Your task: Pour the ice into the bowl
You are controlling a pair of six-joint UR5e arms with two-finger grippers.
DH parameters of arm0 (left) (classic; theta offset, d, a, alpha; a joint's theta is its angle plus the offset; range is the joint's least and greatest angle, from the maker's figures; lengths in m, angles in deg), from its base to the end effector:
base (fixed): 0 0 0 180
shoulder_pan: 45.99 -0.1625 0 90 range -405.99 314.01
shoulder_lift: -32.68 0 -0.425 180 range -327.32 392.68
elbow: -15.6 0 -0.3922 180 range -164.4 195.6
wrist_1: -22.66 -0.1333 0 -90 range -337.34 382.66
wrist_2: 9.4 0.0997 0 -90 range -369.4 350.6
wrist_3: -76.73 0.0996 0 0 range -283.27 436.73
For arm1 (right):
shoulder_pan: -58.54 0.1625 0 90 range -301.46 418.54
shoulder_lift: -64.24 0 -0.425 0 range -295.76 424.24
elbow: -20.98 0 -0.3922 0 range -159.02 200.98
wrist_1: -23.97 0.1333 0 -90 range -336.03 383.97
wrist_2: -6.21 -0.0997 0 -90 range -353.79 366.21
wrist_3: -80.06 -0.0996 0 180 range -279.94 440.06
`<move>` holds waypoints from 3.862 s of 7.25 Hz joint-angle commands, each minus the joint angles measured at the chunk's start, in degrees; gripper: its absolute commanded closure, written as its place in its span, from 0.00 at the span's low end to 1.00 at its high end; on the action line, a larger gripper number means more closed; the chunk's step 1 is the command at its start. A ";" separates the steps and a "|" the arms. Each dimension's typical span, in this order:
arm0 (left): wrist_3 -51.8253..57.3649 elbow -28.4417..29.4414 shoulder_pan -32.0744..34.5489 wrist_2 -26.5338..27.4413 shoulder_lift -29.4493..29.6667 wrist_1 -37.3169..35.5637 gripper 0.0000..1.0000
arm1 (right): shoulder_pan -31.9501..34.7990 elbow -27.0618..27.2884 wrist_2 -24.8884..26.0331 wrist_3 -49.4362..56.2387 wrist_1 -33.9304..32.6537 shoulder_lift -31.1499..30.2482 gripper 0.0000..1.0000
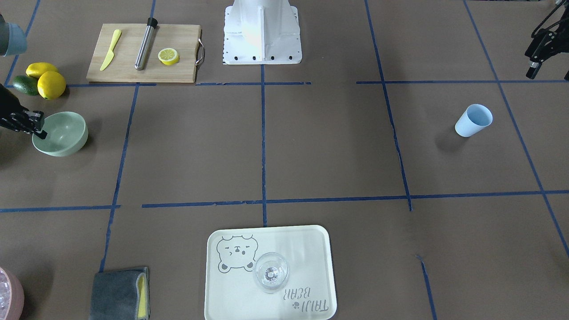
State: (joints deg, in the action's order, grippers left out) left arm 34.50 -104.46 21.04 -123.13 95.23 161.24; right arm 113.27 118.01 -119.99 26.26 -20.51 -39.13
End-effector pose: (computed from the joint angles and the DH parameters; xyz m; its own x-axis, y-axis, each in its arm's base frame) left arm 0.0427 -0.3397 0.5012 0.6979 0.0905 -0.7105 0.3031 0.8614 0.4075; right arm -0.1815 -0.3856 0.6186 0.6231 0.0556 0.7802 -0.0934 0.9956 0.0037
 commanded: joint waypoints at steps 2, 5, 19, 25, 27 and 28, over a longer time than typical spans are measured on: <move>-6.12 -0.09 -8.32 7.99 -2.33 3.95 0.06 | 2.93 6.56 -8.16 -1.39 -1.22 0.53 1.00; -11.91 -0.17 -15.18 16.34 -10.76 15.81 0.05 | 1.80 11.69 -9.59 -17.26 -5.71 9.47 1.00; -57.01 6.75 -64.84 67.21 -11.32 4.95 0.01 | -27.83 -18.67 14.58 -45.61 -34.37 68.27 1.00; -57.09 10.01 -64.93 69.87 -9.20 4.77 0.01 | -30.29 -26.25 17.56 -44.11 -34.19 73.12 1.00; -57.36 12.38 -64.93 71.09 -7.89 4.86 0.01 | -30.20 -27.16 18.88 -44.20 -34.10 73.75 0.19; -59.27 14.31 -65.80 71.97 -6.66 4.77 0.01 | -30.20 -27.24 20.36 -44.20 -34.19 73.84 0.00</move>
State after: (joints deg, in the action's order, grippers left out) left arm -23.25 -92.22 -44.12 -52.06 87.31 166.07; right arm 83.07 91.05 -101.13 -17.91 -54.65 34.48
